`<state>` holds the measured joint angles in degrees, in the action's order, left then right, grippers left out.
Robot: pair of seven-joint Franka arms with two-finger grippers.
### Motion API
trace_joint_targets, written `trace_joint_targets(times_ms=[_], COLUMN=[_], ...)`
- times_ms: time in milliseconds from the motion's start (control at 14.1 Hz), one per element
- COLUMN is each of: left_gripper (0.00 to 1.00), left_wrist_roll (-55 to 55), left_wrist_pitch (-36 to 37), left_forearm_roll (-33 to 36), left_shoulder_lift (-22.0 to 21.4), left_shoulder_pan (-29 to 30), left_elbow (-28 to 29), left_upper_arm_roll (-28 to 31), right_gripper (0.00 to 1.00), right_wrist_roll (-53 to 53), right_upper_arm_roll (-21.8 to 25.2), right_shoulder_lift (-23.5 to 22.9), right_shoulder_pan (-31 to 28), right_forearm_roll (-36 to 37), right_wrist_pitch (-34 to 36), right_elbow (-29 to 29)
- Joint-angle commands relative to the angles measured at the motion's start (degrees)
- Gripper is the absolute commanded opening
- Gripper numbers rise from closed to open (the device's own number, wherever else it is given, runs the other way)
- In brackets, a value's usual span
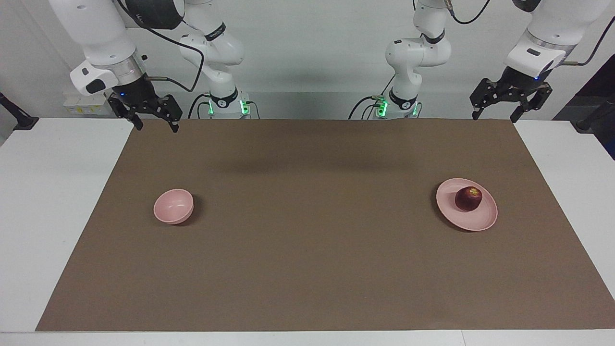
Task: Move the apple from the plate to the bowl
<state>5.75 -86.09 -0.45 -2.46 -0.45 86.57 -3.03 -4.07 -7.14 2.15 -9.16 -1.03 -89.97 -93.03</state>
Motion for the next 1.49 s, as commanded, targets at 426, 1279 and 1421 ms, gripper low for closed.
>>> trace_joint_targets(times_ms=[426, 1279, 1421], left_gripper=[1.0, 1.0, 1.0], left_wrist_roll=[-0.5, 0.3, 1.1], left_wrist_pitch=[0.9, -5.7, -11.1], left_forearm_roll=[-0.5, -0.5, -0.6], left_shoulder_lift=[-1.2, -1.4, -1.4], left_shoulder_pan=[0.5, 0.9, 1.8], left_elbow=[1.0, 4.6, 8.0], left_upper_arm_roll=[0.1, 0.4, 0.4], right_gripper=[1.0, 1.0, 1.0], right_wrist_roll=[0.0, 0.0, 0.4], right_upper_arm_roll=[-0.4, -0.4, -0.4], right_shoulder_lift=[0.0, 0.0, 0.1], right_shoulder_pan=[-0.4, -0.4, -0.4], right_forearm_roll=[-0.8, -0.8, -0.8], right_wrist_pitch=[0.3, 0.8, 0.9], right_elbow=[0.2, 0.2, 0.2])
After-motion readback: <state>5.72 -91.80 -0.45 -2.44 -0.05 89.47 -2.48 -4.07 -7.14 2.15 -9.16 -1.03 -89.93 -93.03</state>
